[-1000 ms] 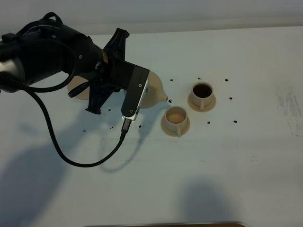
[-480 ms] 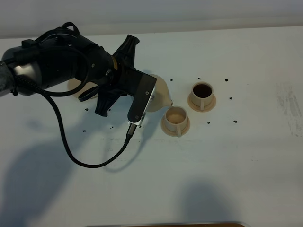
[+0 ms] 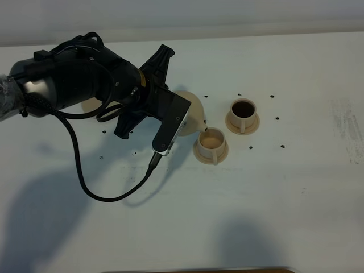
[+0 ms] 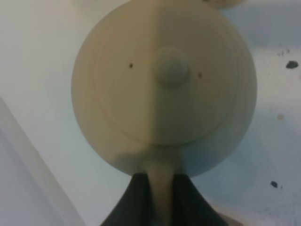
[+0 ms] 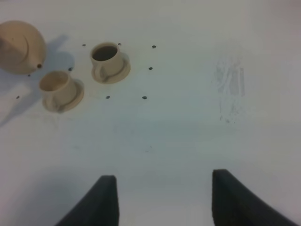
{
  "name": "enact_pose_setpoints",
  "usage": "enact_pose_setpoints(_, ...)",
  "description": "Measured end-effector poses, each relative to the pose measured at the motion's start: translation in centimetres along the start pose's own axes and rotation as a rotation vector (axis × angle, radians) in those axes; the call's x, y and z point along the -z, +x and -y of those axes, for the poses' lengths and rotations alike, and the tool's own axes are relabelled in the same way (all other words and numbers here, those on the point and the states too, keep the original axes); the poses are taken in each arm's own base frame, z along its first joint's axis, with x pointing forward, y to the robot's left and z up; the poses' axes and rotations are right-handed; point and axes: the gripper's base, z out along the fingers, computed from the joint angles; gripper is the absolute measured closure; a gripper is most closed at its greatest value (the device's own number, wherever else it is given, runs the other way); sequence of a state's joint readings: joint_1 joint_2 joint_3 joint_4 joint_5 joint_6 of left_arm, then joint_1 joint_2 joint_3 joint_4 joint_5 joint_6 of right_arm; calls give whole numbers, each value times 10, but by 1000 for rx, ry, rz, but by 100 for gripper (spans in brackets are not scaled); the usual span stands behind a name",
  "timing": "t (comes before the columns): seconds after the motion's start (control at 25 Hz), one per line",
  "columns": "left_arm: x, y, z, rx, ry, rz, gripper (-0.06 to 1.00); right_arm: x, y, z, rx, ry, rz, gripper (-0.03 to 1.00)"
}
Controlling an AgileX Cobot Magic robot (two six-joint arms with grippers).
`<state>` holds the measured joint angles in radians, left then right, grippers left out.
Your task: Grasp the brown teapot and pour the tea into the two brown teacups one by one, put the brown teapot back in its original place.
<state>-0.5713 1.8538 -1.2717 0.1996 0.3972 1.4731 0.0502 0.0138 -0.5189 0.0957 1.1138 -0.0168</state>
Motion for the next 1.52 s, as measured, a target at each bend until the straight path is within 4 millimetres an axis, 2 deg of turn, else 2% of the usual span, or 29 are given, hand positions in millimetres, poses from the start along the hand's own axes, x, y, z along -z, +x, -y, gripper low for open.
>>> enact_pose_setpoints(0.36, -12, -9, 2, -80, -15, 12, 78, 0, 0, 0, 0, 0, 0, 53)
enact_pose_setpoints(1.12, -12, -12, -5, -275, -87, -7, 78, 0, 0, 0, 0, -1, 1, 53)
enact_pose_setpoints(1.52, -11, -19, -9, -373, -122, -8, 78, 0, 0, 0, 0, -1, 1, 53)
